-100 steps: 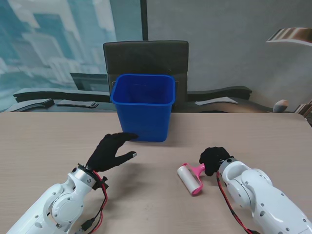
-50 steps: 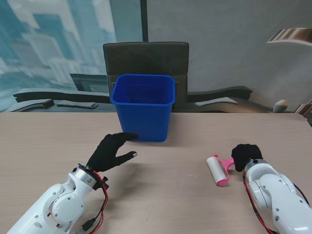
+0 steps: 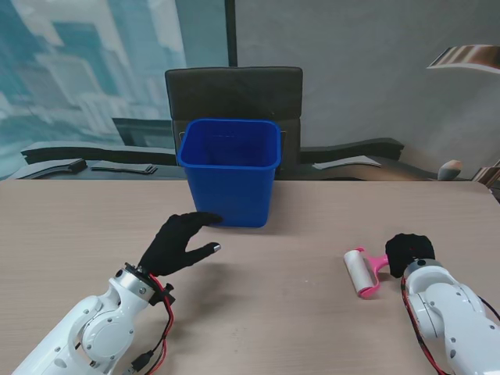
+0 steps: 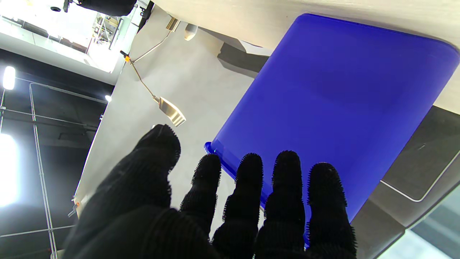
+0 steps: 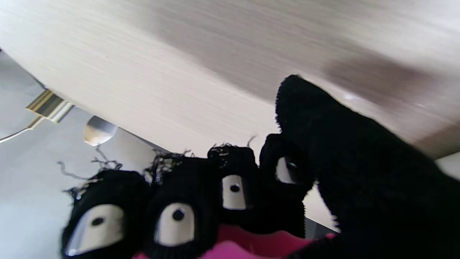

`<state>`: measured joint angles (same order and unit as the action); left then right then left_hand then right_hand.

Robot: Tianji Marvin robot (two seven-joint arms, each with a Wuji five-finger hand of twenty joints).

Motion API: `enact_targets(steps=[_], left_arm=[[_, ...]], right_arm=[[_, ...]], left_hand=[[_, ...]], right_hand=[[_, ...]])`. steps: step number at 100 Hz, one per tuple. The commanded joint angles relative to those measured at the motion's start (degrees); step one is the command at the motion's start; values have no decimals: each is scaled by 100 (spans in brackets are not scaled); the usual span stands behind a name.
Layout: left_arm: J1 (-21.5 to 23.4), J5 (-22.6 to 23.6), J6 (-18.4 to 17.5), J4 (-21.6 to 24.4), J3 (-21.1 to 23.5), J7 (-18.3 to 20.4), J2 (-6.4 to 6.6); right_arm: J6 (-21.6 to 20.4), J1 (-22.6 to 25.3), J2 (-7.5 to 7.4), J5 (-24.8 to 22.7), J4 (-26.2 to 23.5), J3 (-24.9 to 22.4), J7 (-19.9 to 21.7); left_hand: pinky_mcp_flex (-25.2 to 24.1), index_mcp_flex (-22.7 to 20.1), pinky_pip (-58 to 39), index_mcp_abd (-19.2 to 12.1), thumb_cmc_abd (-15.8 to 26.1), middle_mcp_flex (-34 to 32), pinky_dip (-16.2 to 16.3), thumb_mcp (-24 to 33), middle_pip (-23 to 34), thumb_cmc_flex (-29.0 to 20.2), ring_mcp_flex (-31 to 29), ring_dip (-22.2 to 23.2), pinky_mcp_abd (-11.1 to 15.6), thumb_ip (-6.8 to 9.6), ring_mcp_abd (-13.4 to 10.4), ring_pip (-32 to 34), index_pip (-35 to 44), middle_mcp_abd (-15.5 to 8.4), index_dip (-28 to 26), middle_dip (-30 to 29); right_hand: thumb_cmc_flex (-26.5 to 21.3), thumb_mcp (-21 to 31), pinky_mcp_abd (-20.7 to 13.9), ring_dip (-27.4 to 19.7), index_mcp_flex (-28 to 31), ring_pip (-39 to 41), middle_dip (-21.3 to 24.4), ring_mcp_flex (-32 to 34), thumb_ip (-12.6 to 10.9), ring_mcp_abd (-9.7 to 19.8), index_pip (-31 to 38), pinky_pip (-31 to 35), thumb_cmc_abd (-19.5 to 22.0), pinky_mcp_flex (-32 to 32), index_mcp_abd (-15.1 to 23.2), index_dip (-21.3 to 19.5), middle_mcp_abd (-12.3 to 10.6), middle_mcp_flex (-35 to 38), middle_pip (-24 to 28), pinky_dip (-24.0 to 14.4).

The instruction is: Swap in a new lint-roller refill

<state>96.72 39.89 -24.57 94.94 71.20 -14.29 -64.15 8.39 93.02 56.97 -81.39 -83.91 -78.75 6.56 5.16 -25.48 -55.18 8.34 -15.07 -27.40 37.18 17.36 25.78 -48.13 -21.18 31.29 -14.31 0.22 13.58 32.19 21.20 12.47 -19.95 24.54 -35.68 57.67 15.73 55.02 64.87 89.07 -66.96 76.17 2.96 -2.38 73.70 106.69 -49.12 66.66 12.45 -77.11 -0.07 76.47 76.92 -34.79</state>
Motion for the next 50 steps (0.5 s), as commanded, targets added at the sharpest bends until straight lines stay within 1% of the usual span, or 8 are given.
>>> enact_targets(steps=[1,12,23,33,42,50], left_arm=[[10,-14,31,16,-2,105,-19],[8,-24,28,14,-8,115,-19],[1,-32,-5,4,-10,121,-18],[-4,-27,-43,-3,-5,125,-16],[8,-27,-48,6,2,118,-18],[18,-18,-50,12,12,101,-20]], right_arm=[[-126,-8,59,46,-65,224,205],[-229,-165,75,351,-176,524,346],[-371,-287,94,705,-372,833,515],[-509,-394,118,1094,-513,1094,530],[-528,-430,144,1297,-613,1198,475],[-518,-371,166,1378,-744,1160,407]], left_hand=[[-22,-84,94,-6,381,99,107,-124,9,-21,153,24,37,90,-16,-66,-10,95,-43,-87],[-22,-93,94,-2,379,99,108,-129,7,-13,155,23,37,89,-18,-69,-7,101,-45,-87],[-22,-95,94,-28,348,100,108,-144,6,7,149,22,37,86,-35,-69,-4,84,-48,-87],[-22,-103,94,-51,281,100,108,-129,4,20,137,22,37,91,-27,-70,8,80,-55,-87],[-22,-99,94,-50,281,98,108,-110,2,34,140,21,37,93,-33,-76,9,86,-56,-86],[-22,-99,94,-40,280,96,108,-91,2,37,143,23,37,94,-28,-77,11,90,-58,-85]], right_hand=[[-56,121,-2234,330,116,1028,-76,0,118,2478,-61,1149,-55,271,-167,-74,445,236,259,-222],[-48,110,-2240,329,116,1028,-74,0,116,2481,-66,1166,-45,276,-175,-73,447,230,252,-225],[-63,122,-2246,334,144,1038,-52,-1,109,2476,-119,1173,-151,277,-187,-44,476,251,224,-223],[-49,133,-2262,341,165,1039,-44,-1,109,2489,-135,1178,-163,278,-179,-35,462,270,222,-224],[-40,142,-2268,345,166,1037,-40,-1,106,2498,-138,1179,-148,278,-172,-34,456,271,221,-225],[-27,153,-2272,349,166,1034,-39,-1,104,2501,-139,1179,-141,278,-172,-35,447,271,222,-225]])
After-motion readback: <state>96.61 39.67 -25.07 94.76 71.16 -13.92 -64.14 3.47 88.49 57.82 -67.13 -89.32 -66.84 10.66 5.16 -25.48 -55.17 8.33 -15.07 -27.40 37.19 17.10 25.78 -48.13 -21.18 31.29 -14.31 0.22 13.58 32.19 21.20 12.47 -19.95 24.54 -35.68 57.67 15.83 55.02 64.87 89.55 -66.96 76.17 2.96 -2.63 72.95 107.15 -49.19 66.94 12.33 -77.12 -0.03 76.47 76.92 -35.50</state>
